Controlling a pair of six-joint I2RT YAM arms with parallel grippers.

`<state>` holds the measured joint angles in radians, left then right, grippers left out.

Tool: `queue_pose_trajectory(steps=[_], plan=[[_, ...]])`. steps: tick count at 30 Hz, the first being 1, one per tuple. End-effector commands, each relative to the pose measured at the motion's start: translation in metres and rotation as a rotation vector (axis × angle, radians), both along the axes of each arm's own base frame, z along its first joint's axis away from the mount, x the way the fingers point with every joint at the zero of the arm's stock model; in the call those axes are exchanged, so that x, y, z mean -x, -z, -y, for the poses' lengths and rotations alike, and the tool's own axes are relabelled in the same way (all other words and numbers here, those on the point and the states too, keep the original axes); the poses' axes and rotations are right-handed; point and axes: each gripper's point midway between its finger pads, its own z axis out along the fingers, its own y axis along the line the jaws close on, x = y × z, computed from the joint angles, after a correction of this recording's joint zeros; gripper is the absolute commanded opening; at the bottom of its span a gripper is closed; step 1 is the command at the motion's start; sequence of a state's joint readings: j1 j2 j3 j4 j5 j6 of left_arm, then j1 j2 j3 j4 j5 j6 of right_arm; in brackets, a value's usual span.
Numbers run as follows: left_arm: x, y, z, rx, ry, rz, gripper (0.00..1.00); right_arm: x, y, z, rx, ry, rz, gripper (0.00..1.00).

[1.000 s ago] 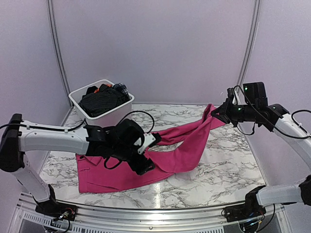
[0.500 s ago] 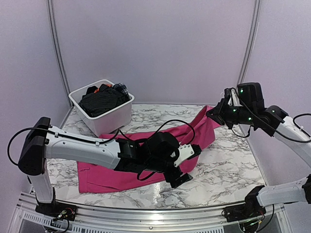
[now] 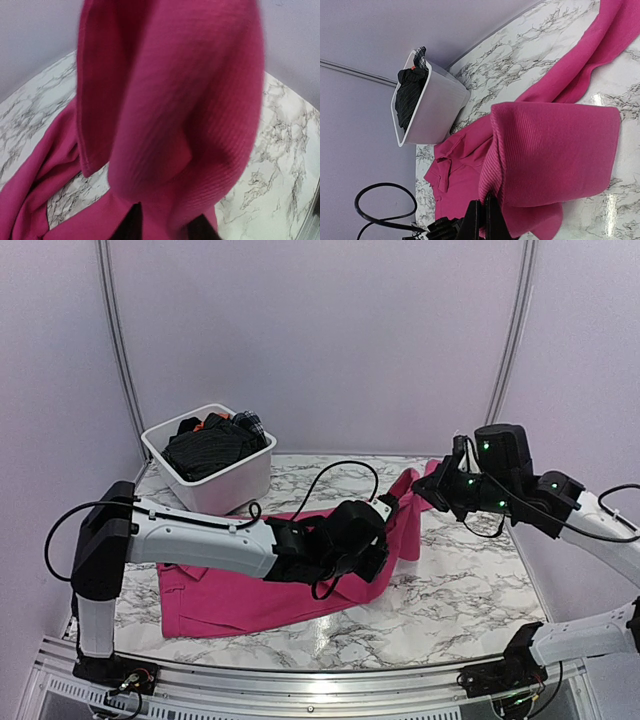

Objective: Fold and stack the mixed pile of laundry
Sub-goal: Flatten out the crumpled trousers at the center of the board.

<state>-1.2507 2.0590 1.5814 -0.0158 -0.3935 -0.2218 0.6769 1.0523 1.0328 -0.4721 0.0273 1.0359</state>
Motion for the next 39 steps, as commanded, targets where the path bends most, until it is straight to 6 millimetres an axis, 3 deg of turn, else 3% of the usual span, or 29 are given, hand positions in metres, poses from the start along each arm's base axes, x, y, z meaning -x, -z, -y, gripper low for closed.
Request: queue_pose_trajectory(steps=[1,3,4,9,11,13,16,19,21,26,31,39], plan=[[-0.023,-0.005,-0.047,0.022,-0.156,-0.057,0.17,-0.002,-0.009,-0.004,-0.087,0.04,0.017,0.0],[-0.025,-0.007,-0.063,0.04,-0.162,-0.096,0.0,-0.004,-0.006,-0.007,-0.08,0.031,0.022,0.0],[-0.027,-0.006,-0.075,0.044,-0.177,-0.112,0.0,-0.006,-0.006,-0.008,-0.075,0.027,0.031,0.03],[-0.034,0.017,-0.135,0.048,-0.19,-0.253,0.0,-0.016,-0.017,-0.015,0.014,-0.024,0.101,0.6],[-0.04,0.033,-0.162,0.038,-0.222,-0.323,0.0,-0.02,-0.02,-0.009,0.1,-0.047,0.139,0.73],[-0.046,0.058,-0.185,-0.008,-0.237,-0.419,0.0,-0.024,-0.018,0.0,0.2,-0.091,0.183,0.79],[-0.054,0.092,-0.214,-0.087,-0.285,-0.548,0.0,-0.029,0.015,0.016,0.313,-0.175,0.159,0.81],[-0.067,0.107,-0.235,-0.09,-0.346,-0.62,0.11,-0.034,0.053,0.028,0.409,-0.25,0.129,0.79],[-0.073,0.108,-0.241,-0.095,-0.366,-0.627,0.25,-0.034,0.075,0.028,0.452,-0.31,0.104,0.77],[-0.086,0.099,-0.244,-0.105,-0.387,-0.61,0.53,-0.015,0.128,0.01,0.424,-0.489,0.02,0.75],[-0.09,0.074,-0.242,-0.061,-0.379,-0.568,0.77,-0.003,0.168,-0.003,0.375,-0.586,-0.042,0.76],[-0.091,0.04,-0.245,-0.012,-0.372,-0.5,0.94,-0.02,0.216,-0.002,0.46,-0.596,-0.11,0.72]])
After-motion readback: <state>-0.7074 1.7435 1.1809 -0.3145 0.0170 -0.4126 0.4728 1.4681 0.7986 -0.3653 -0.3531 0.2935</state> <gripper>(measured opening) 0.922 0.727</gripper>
